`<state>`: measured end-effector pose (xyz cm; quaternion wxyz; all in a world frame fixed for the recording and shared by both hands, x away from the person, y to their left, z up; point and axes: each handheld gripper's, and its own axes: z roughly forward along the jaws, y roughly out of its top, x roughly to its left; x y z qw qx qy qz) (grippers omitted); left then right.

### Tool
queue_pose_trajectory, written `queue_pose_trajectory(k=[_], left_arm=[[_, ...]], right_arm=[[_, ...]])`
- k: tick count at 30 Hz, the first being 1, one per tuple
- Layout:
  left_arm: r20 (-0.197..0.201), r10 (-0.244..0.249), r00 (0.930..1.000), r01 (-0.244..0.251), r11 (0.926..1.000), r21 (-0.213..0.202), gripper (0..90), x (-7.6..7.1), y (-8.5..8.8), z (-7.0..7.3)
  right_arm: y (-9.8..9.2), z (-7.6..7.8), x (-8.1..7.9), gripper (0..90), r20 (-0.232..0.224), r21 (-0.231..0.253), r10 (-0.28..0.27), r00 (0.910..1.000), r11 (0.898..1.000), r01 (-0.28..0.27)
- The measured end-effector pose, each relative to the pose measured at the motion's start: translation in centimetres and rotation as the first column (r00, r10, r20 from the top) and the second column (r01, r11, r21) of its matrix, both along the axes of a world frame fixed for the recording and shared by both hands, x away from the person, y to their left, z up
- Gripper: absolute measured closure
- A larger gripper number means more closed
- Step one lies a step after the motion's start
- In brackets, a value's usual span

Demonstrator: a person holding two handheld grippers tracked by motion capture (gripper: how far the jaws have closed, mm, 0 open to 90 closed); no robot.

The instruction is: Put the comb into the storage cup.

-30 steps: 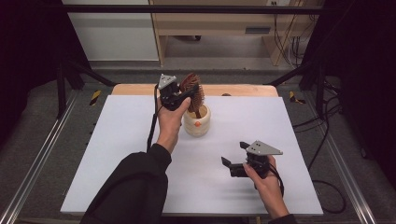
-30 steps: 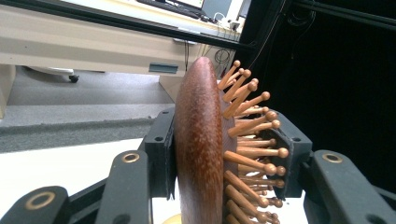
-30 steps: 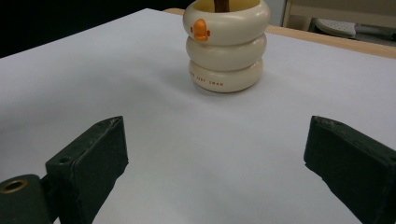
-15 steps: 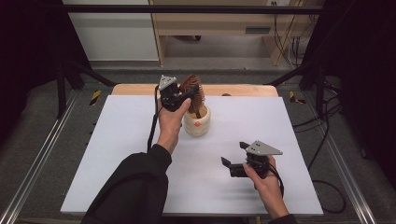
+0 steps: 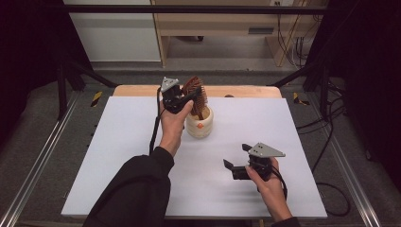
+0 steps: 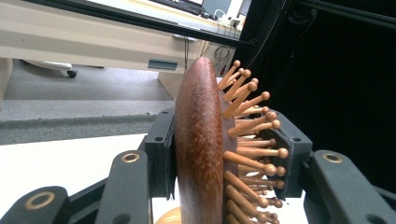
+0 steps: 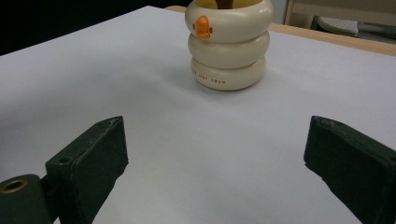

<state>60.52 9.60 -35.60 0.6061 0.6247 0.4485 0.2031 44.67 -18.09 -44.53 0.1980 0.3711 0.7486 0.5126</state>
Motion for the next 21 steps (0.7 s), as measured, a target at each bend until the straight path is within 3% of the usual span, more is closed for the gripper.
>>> queue_pose_trajectory(k=[21], left_arm=[[-0.006, 0.006, 1.0, -0.006, 0.9999, -0.012, 50.7, 0.1, 0.22, -0.26]], right_arm=[[0.08, -0.09, 0.04, 6.6, -0.004, -0.004, 0.004, 1.0, 1.0, -0.004]])
